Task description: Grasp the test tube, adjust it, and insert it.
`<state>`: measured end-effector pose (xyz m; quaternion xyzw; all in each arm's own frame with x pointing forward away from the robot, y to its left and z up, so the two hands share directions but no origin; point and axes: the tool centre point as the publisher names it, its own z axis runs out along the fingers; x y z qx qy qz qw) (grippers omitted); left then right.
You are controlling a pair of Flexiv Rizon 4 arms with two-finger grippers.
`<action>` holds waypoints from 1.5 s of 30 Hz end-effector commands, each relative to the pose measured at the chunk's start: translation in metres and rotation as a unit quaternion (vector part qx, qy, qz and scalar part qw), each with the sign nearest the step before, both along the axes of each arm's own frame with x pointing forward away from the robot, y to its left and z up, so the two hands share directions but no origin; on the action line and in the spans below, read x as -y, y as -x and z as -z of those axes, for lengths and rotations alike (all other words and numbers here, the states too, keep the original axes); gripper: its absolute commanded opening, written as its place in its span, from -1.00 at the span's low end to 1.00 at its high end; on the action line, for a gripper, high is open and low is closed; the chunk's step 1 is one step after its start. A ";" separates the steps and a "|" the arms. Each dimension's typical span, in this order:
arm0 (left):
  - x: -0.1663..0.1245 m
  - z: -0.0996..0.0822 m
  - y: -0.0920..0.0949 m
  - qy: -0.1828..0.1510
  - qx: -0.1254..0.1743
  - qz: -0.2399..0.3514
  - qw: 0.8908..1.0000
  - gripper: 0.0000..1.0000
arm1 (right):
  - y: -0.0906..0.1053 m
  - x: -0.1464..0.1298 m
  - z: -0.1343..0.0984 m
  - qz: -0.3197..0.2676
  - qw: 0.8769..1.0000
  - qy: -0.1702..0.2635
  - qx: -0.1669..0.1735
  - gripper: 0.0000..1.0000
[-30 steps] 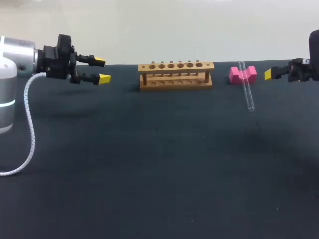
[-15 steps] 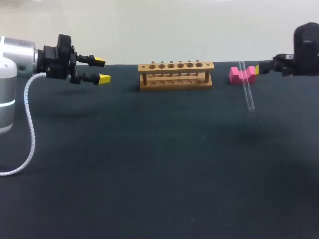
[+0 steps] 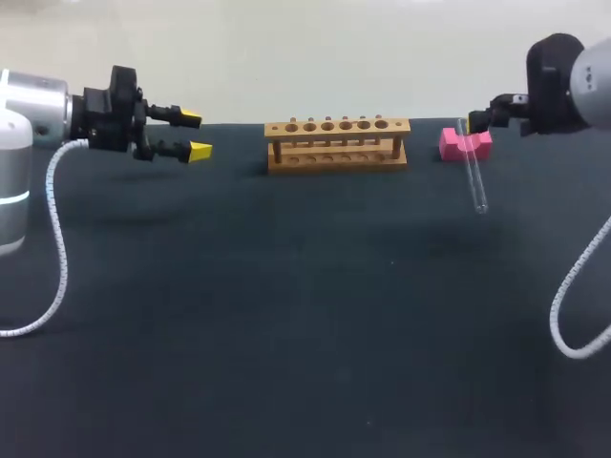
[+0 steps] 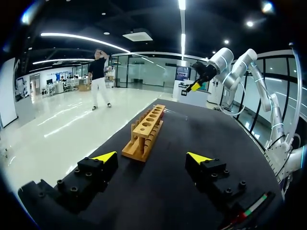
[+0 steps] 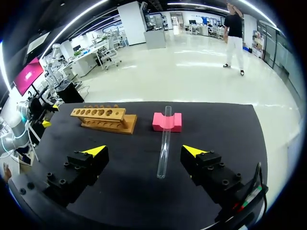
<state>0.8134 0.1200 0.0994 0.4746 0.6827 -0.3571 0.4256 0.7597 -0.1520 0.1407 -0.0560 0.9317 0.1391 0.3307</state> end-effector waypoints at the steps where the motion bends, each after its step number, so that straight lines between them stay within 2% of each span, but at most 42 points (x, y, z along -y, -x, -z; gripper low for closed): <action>1: -0.001 0.001 0.001 0.002 0.002 0.000 1.000 1.00 | -0.009 -0.006 0.019 0.030 0.993 -0.022 0.110 1.00; 14: -0.001 0.001 0.001 0.002 0.002 0.000 1.000 1.00 | -0.022 -0.004 0.045 0.066 0.985 -0.025 0.158 1.00; 18: -0.001 0.001 0.001 0.002 0.002 0.000 1.000 1.00 | -0.027 -0.004 0.052 0.066 0.983 -0.011 0.173 1.00; 26: -0.001 0.001 0.001 0.002 0.002 0.000 1.000 1.00 | -0.035 -0.006 0.063 0.058 0.984 0.001 0.166 1.00; 29: -0.001 0.001 0.001 0.002 0.002 0.000 1.000 1.00 | -0.033 -0.005 0.062 0.061 0.987 -0.001 0.151 1.00; 45: -0.001 0.001 0.001 0.002 0.002 0.000 1.000 1.00 | -0.033 -0.005 0.062 0.061 0.987 -0.001 0.151 1.00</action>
